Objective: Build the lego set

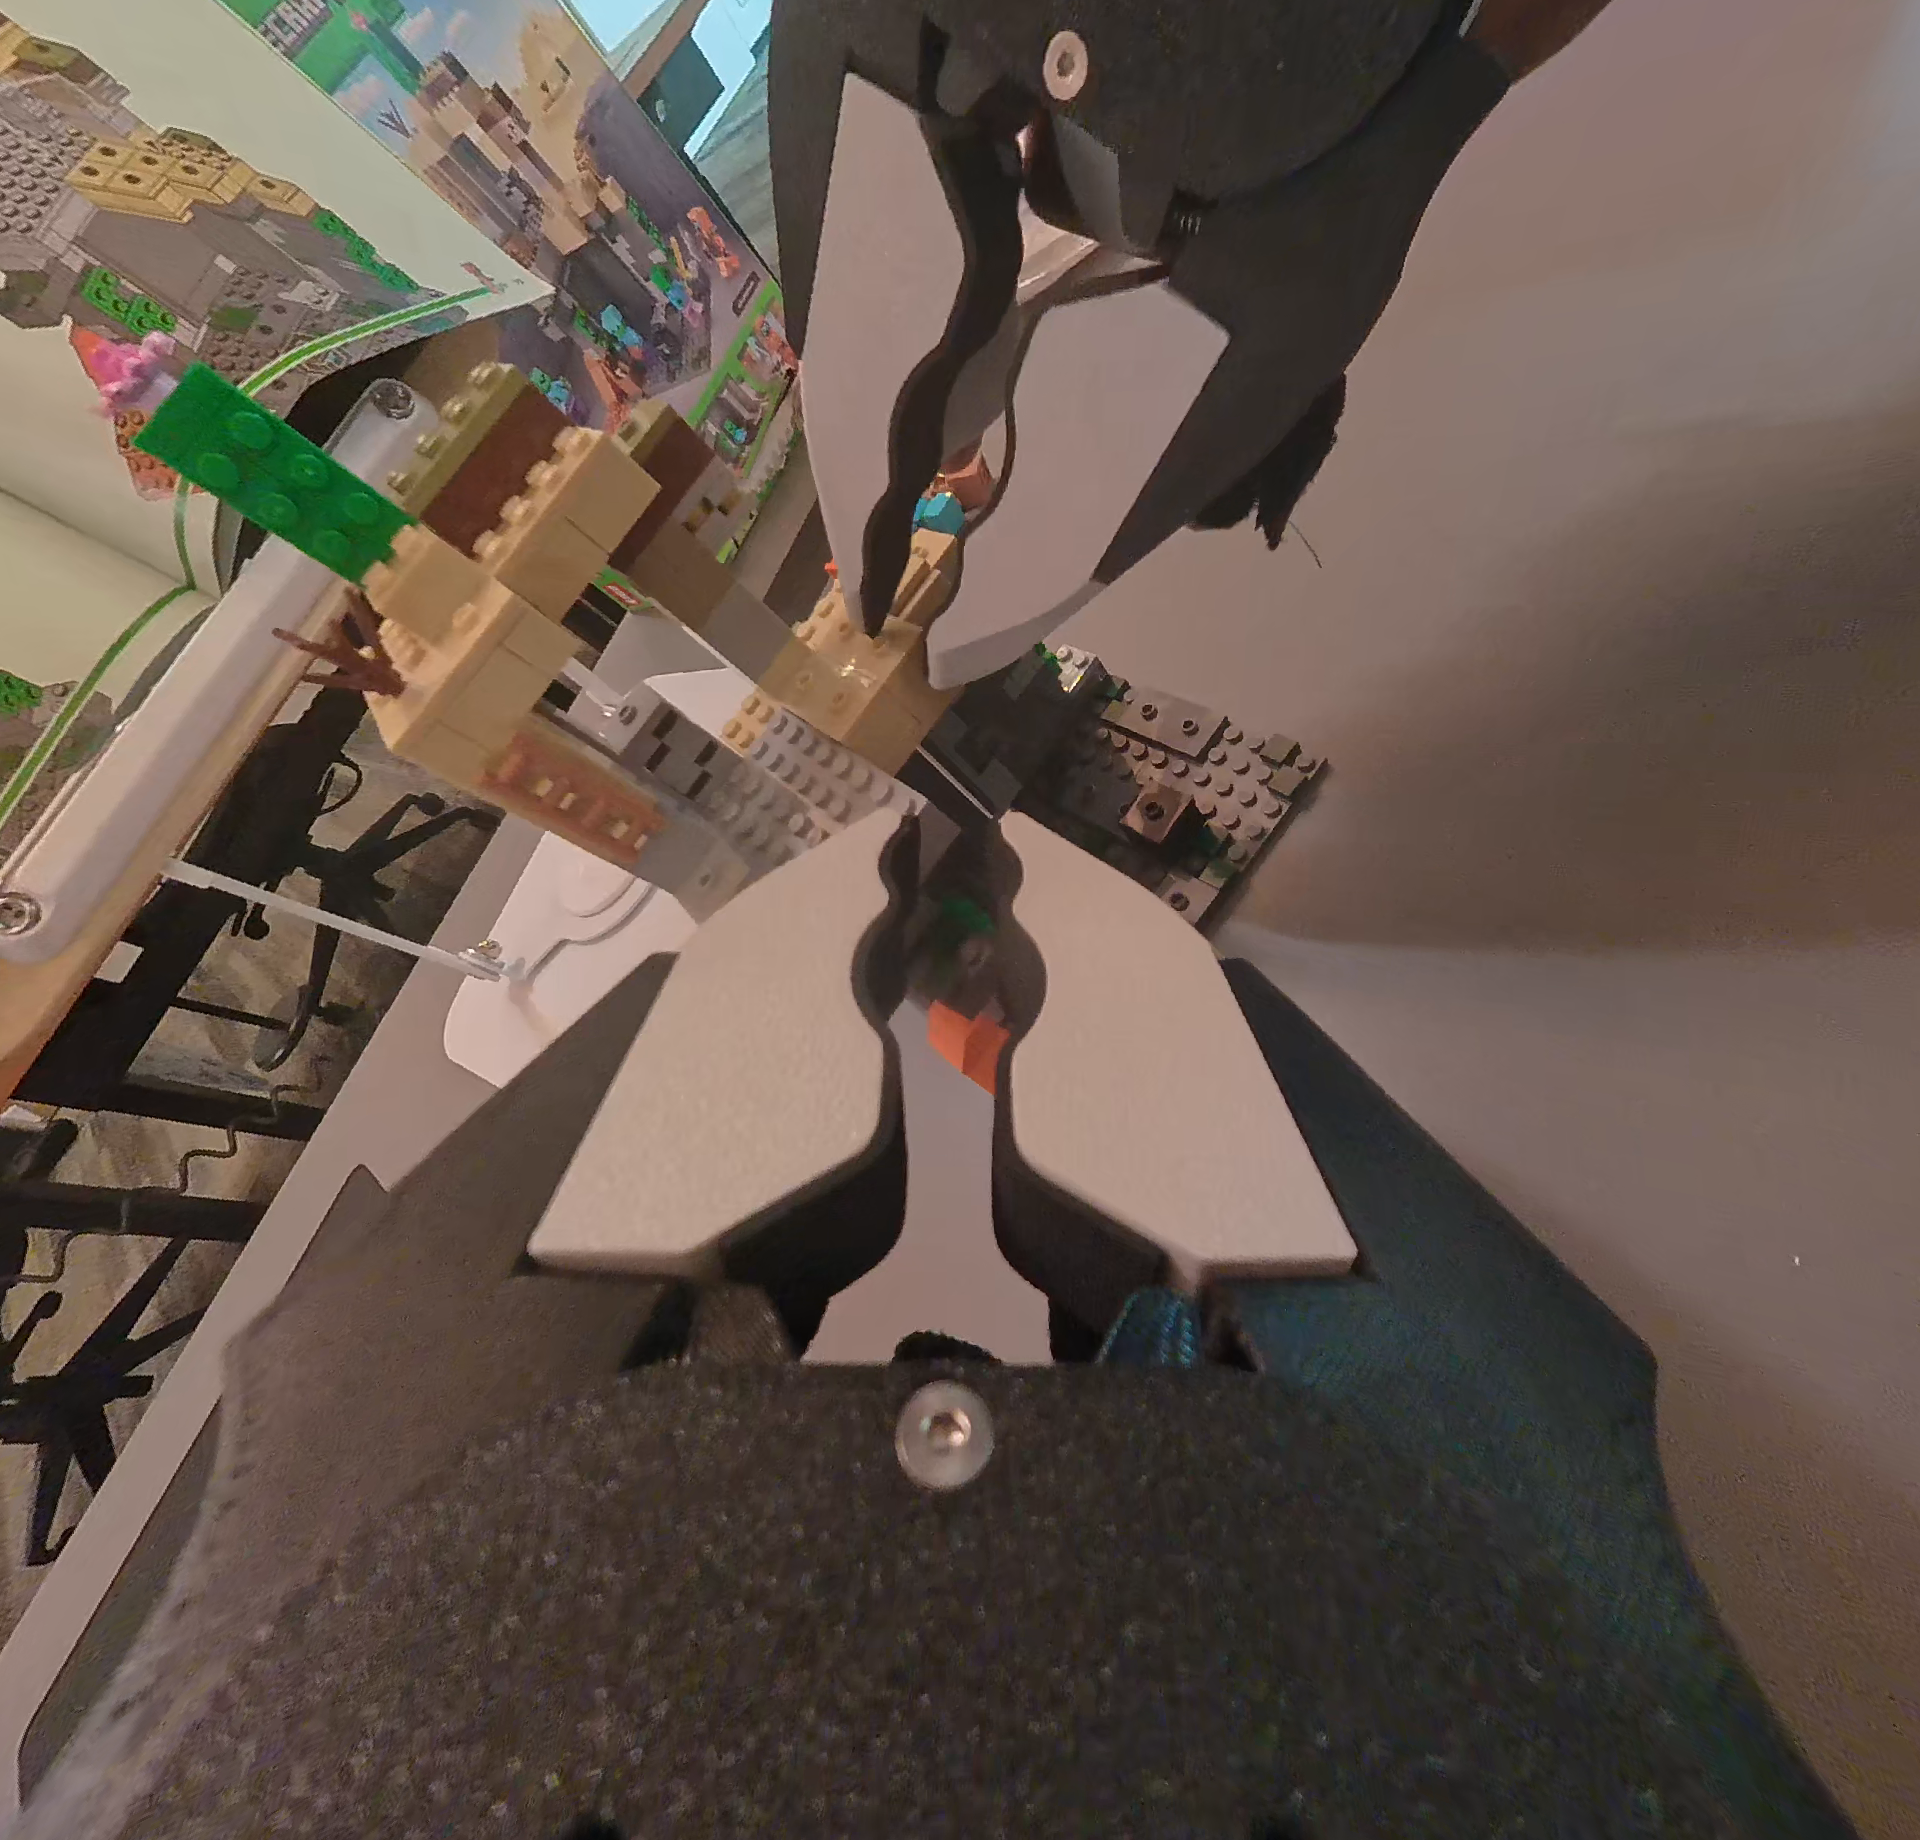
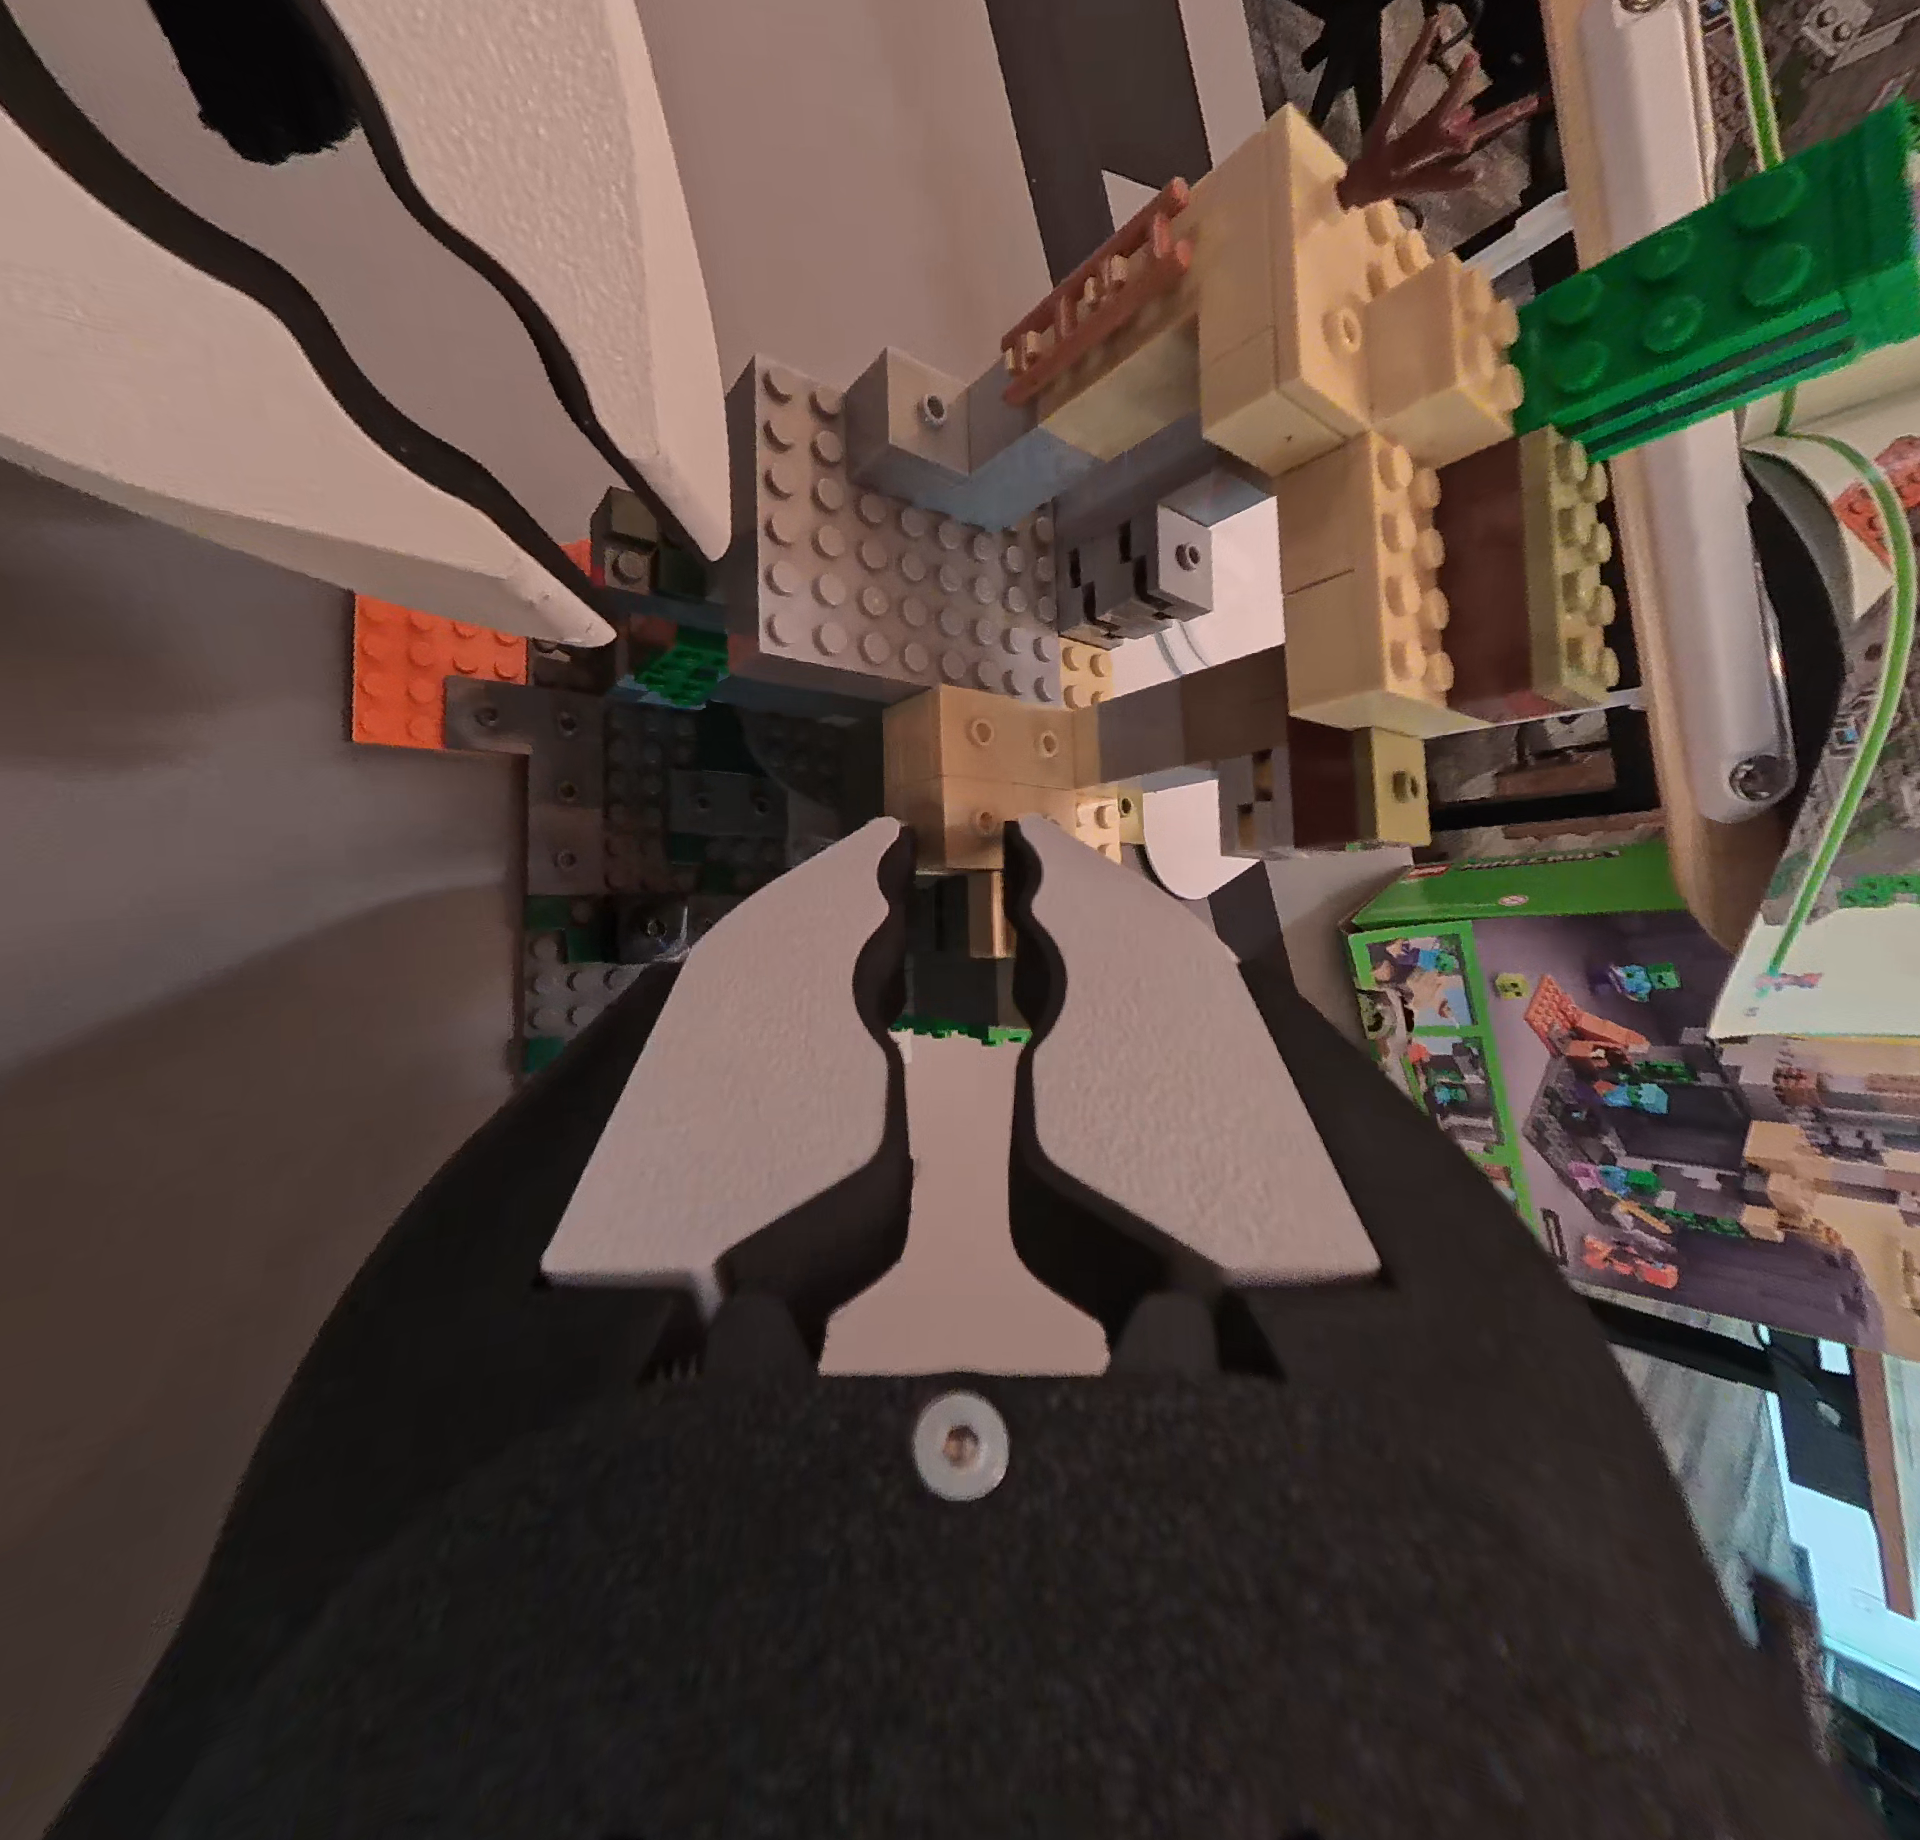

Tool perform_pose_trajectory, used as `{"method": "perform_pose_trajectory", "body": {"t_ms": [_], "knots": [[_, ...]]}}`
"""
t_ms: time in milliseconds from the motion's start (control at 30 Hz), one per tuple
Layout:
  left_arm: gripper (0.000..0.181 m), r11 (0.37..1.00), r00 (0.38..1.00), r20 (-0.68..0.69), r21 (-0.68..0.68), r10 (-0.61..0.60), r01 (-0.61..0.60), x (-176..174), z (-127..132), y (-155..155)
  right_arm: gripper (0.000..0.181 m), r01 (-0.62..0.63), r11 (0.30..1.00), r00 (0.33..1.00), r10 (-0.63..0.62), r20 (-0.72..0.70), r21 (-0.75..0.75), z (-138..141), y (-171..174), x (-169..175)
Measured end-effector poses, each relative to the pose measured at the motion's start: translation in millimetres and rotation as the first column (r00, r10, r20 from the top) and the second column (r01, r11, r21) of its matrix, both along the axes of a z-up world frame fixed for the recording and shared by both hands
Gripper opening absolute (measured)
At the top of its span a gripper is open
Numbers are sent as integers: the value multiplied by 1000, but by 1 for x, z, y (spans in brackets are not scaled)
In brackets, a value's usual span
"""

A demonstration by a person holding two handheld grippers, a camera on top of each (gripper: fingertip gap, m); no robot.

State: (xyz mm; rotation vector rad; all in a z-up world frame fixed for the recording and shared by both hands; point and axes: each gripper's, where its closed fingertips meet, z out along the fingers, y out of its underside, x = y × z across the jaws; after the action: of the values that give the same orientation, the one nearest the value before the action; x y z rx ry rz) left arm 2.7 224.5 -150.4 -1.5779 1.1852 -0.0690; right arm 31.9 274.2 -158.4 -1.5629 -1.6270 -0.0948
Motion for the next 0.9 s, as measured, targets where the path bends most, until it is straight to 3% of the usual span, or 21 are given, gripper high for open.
{"method": "perform_pose_trajectory", "body": {"t_ms": [33,900], "knots": [[12,1000,1000,0,0,0,0,0,0,0,18,3,1000,1000,-3,0,-7,-1,0,0],[11,1000,1000,4,15,-3,3,0,6,-2,14,26,999,997,-28,-76,-29,2,-1,-10]]}}
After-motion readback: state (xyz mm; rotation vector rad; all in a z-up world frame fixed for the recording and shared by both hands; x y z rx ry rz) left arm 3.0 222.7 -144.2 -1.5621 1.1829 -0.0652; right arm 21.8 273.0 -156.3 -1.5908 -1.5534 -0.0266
